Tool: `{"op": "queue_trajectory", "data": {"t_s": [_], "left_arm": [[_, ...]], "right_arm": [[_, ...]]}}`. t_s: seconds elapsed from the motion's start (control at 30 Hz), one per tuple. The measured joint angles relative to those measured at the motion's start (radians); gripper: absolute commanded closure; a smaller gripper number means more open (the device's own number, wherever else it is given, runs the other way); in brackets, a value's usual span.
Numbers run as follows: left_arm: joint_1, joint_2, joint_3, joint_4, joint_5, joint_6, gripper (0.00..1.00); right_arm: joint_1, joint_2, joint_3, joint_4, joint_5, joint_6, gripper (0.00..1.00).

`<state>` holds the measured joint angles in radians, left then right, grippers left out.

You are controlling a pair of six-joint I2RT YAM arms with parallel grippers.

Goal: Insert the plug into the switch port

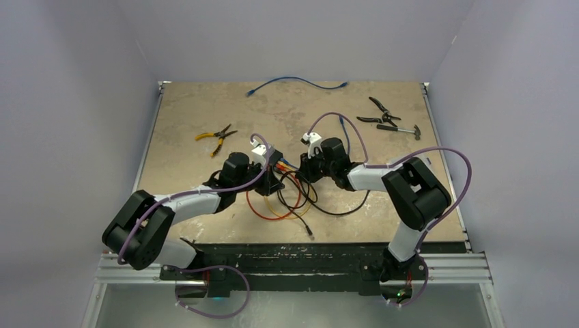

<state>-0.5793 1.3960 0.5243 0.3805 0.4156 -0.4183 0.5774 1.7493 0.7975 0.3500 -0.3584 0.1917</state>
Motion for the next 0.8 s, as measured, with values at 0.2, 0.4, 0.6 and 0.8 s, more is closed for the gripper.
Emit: {"op": "queue_trajectory", "data": {"t_s": [0.2, 0.4, 0.6, 0.8], "left_arm": [[0.000, -0.004, 0.000, -0.014, -0.008, -0.005, 0.94], [-0.005, -0.064, 0.011, -0.092, -0.034, 0.022, 0.75], [-0.005, -0.167, 0.117, -0.230, -0.101, 0.072, 0.54], [-0.005, -0.259, 0.327, -0.364, -0.195, 0.173, 0.45]], "right_arm": [[-0.001, -0.025, 0.004, -0.011, 0.003, -0.013, 0.96], [0.000, -0.159, 0.053, -0.110, 0.020, -0.089, 0.97], [0.000, -0.271, 0.170, -0.202, 0.020, -0.219, 0.98], [-0.001, -0.345, 0.233, -0.283, -0.011, -0.325, 0.98]]}}
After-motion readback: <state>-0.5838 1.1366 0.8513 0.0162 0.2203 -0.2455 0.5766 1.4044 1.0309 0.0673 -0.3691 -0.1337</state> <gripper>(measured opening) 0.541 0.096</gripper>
